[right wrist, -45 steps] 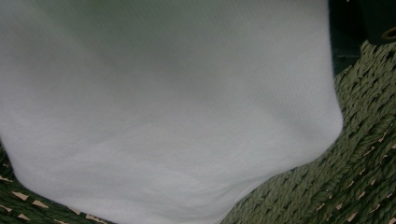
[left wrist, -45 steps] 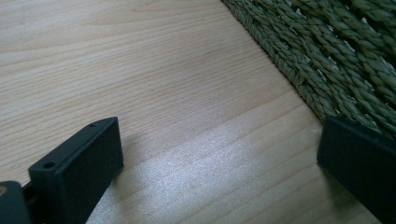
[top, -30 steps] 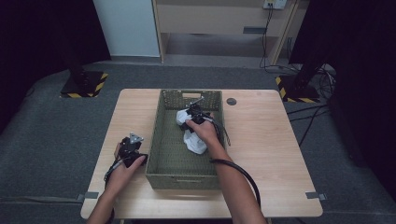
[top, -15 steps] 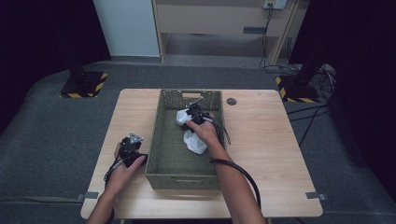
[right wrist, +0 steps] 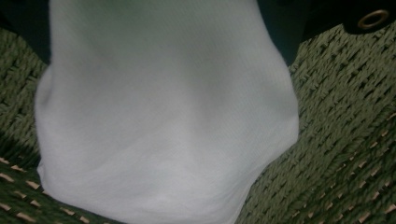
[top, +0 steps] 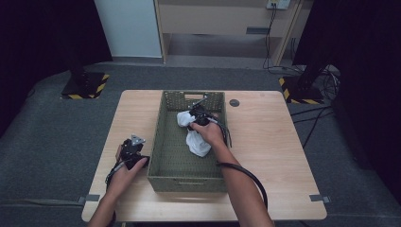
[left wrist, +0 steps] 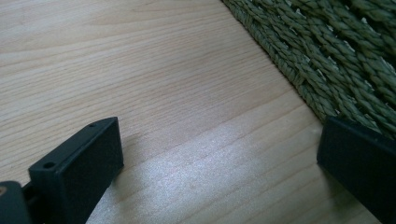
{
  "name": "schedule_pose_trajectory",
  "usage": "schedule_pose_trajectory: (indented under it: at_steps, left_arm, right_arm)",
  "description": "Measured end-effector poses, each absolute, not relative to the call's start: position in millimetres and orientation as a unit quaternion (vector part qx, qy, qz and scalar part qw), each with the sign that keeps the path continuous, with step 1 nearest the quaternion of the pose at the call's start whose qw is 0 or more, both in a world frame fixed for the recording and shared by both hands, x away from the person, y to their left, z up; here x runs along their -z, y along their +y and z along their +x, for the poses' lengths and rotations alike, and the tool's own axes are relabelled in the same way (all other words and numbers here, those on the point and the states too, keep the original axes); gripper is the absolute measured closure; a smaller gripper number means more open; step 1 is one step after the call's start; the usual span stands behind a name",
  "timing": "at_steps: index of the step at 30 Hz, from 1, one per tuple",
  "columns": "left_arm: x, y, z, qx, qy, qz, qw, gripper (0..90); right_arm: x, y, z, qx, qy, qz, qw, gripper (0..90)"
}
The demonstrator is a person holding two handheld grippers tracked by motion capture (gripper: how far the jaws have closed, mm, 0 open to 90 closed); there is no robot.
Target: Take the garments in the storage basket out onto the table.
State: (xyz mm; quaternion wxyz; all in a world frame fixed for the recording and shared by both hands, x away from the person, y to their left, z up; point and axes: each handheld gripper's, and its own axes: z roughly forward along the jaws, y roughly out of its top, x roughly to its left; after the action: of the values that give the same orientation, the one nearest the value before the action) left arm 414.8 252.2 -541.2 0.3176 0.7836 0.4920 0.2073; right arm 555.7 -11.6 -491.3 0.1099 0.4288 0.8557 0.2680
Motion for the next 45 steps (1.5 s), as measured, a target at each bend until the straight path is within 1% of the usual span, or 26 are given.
schedule_pose_trajectory:
  at_steps: [17, 35, 45]
  left_arm:
    - [541.3, 252.1, 415.0, -0.208, 0.492, 0.783, 0.319, 0.0]
    - [541.3, 252.1, 415.1, -0.207, 0.492, 0.783, 0.319, 0.0]
    - [541.3, 251.9, 415.3, -0.208, 0.492, 0.783, 0.319, 0.0]
  right_arm:
    - [452.4, -16.6, 547.2, -0.306, 0.841, 0.423, 0.141, 49.7]
    - [432.4, -23.2, 538.3, -0.323, 0.836, 0.418, 0.152, 49.9]
    - [408.0, -31.9, 529.6, -0.34, 0.831, 0.409, 0.16, 49.9]
